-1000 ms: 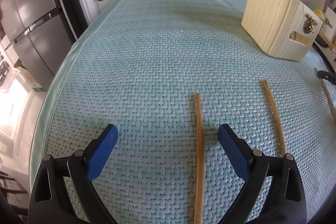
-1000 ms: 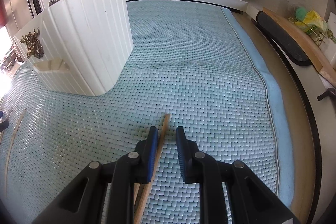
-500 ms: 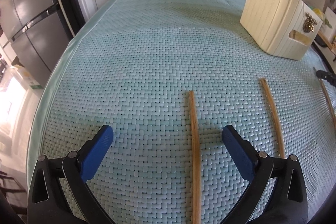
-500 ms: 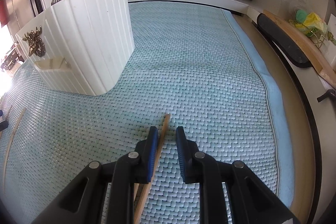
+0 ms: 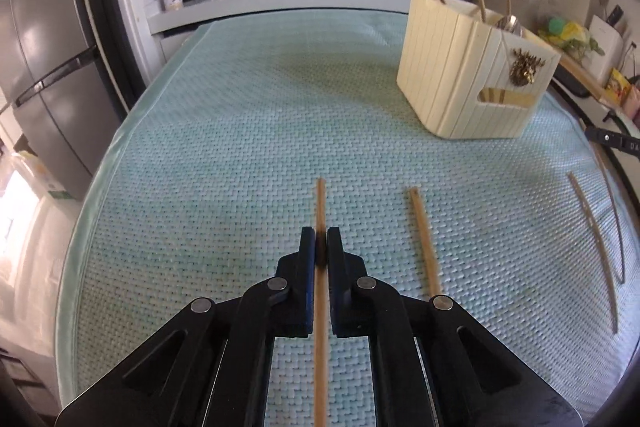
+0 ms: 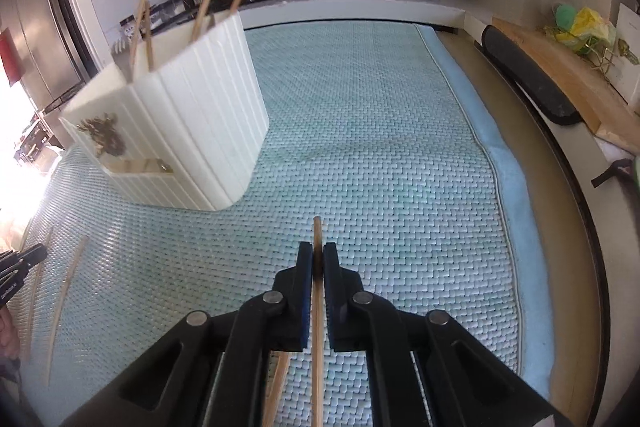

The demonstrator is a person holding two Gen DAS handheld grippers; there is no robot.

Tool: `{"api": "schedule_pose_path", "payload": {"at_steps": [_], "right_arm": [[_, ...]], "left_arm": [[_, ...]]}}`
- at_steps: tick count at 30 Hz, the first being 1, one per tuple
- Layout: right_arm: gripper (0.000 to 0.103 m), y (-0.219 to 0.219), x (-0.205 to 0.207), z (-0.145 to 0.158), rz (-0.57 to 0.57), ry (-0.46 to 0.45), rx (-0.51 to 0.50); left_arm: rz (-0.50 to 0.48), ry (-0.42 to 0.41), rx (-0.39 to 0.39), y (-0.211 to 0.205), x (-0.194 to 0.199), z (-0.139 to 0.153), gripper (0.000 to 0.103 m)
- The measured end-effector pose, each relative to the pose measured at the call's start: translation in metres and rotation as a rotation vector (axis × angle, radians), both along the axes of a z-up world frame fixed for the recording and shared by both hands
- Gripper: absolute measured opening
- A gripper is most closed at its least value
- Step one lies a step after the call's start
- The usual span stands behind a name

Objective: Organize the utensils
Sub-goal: 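Lift the chopstick in the left gripper while the right gripper lifts its chopstick toward the caddy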

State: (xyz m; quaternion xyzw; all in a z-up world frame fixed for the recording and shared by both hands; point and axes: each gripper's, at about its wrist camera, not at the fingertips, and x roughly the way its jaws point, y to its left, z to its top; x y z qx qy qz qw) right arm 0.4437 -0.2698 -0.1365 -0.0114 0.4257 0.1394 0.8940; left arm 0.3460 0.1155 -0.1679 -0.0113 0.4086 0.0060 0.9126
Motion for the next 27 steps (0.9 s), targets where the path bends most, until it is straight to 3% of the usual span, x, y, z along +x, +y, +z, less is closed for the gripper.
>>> {"api": "schedule_pose_path", "payload": {"at_steps": [4,10,14,27], "right_arm": [[0.005,0.002,-0.028,0.039,0.043,-0.08,0.035],[0.005,0.012,-0.073,0.094,0.109,-0.19,0.089],[0.005,0.018,-0.103,0.121,0.15,-0.254,0.11],[0.005,0.026,-0.148,0.159,0.189,-0.36,0.161]], "left_arm": [[-0.007,-0.076,-0.027,-0.008,-0.011,0.035,0.004],[-0.047,-0.173,-0.138,-0.01,-0.026,0.086,0.004],[-0.073,-0.217,-0.154,-0.018,-0.036,0.11,0.004],[-0.146,-0.282,-0.224,-0.033,-0.053,0.144,0.003]]}}
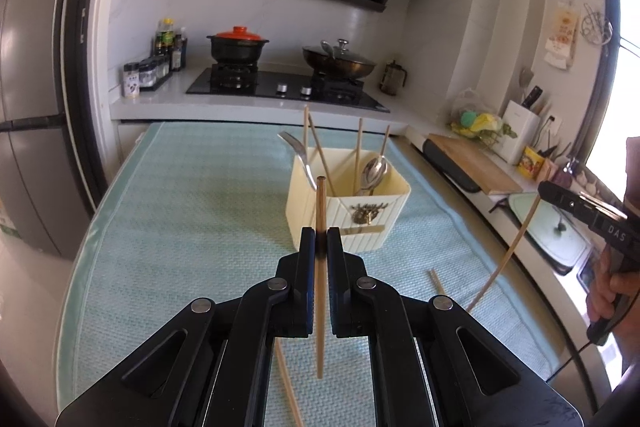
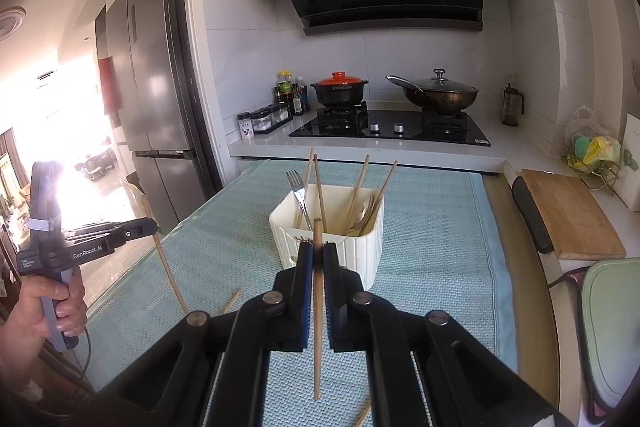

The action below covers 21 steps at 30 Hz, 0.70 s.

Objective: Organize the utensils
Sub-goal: 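Lift the chopstick in the left gripper while the right gripper lifts its chopstick toward the caddy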

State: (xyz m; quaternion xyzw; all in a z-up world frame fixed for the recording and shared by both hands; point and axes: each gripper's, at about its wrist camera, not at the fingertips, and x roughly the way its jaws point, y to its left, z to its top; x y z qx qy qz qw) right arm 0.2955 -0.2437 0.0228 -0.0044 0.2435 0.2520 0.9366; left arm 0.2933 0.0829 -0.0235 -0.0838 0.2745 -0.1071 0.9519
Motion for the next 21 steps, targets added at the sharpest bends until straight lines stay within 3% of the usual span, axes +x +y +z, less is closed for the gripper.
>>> {"api": "schedule_pose_path", "payload": {"at_steps": [10,21], "right_arm": [[0.005,0.006,-0.004,0.021,-0.002,-0.058,0.034],[0.005,0.03,0.042,0.08,-0.049,-0.221,0.073]], "left_arm": [[-0.026,-0.063,-0.035,-0.002,0.003,0.032,0.003],[-0.011,-0.233,-0.055,-0.02,0.061,0.111,0.003]]}}
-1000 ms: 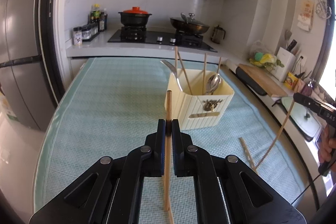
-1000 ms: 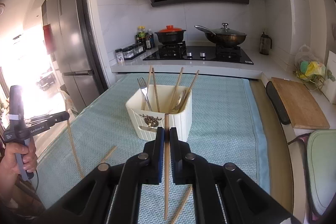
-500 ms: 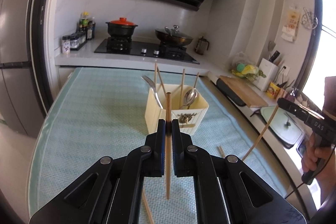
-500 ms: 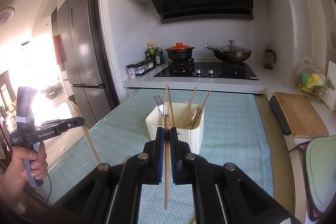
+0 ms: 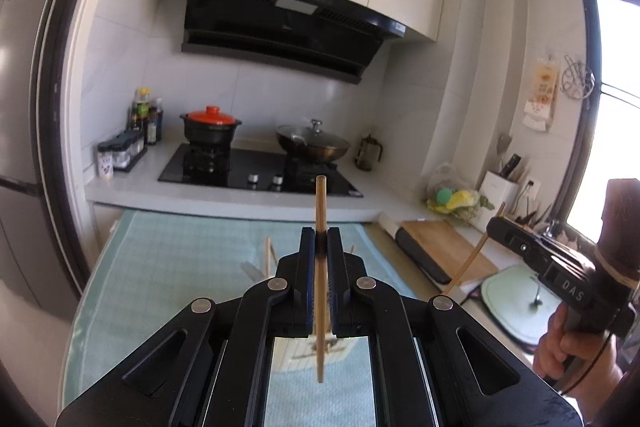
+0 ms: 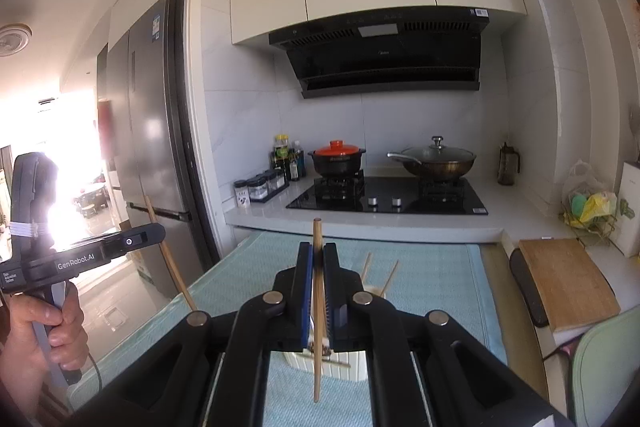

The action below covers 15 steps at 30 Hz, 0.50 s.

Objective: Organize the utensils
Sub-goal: 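Lift the chopstick in the left gripper while the right gripper lifts its chopstick toward the caddy, then lower both chopsticks into the caddy and open both grippers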

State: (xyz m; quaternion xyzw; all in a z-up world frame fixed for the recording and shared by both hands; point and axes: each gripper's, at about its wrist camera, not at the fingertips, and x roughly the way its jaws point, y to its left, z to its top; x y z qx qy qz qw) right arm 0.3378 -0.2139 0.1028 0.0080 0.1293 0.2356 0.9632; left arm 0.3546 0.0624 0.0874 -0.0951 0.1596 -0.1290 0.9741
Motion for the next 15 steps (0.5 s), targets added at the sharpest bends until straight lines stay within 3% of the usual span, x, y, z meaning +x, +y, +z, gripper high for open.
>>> {"api": "schedule_pose_path", "payload": {"at_steps": [7,15], "right_arm": [[0.005,0.022,0.06,0.01,-0.036,-0.069,0.026],[0.005,0.029,0.126,-0.035,-0.029,0.029,0.067]], "left_arm": [[0.072,-0.002,0.03,-0.02,0.072,-0.002,0.003],[0.115,0.079,0.071,-0.037,0.132,-0.046,0.003]]}}
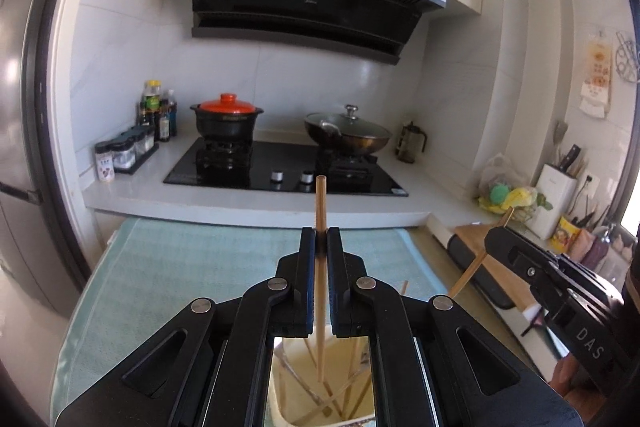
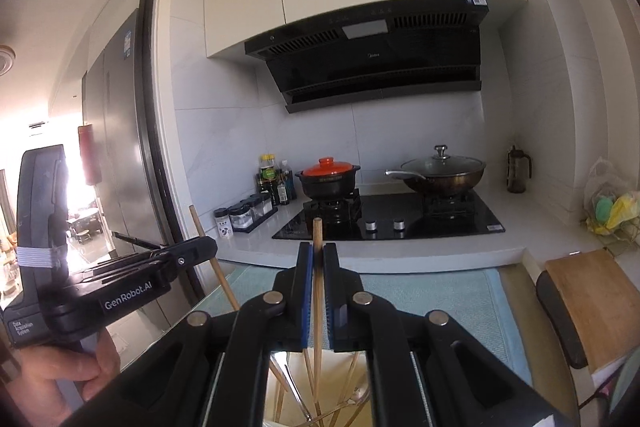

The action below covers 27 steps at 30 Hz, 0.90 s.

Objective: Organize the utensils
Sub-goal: 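Lower both chopsticks into the caddy and open both grippers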

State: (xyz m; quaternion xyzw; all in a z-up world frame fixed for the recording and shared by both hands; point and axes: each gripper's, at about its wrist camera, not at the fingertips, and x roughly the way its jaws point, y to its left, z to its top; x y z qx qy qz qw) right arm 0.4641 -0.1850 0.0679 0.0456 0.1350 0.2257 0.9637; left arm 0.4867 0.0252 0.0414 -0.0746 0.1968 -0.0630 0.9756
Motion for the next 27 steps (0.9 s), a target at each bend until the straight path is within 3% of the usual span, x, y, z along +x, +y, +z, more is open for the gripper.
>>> {"api": "schedule_pose_path", "payload": {"at_steps": [12,19,21,22,23,25,27], "right_arm": [[0.006,0.025,0.049,-0.076,0.039,0.255,-0.147],[0.007,0.023,0.056,-0.088,0.028,0.345,-0.139],[0.007,0.025,0.058,-0.09,0.022,0.359,-0.161],[0.012,0.026,0.058,-0.091,0.017,0.37,-0.169],[0.03,0.026,0.058,-0.091,0.013,0.378,-0.167],[0.06,0.02,0.052,-0.086,0.012,0.356,-0.136],[0.062,0.015,0.041,-0.078,0.01,0.324,-0.127]], "left_arm": [[-0.013,0.186,0.003,-0.008,0.039,-0.066,0.003],[-0.044,0.25,-0.004,-0.007,0.046,-0.083,0.004],[-0.052,0.276,-0.023,-0.006,0.048,-0.084,0.016],[-0.056,0.28,-0.03,-0.005,0.048,-0.083,0.034],[-0.051,0.274,-0.03,-0.005,0.045,-0.081,0.056],[-0.036,0.241,-0.009,-0.004,0.035,-0.074,0.073],[-0.04,0.215,0.02,-0.002,0.021,-0.064,0.079]]}}
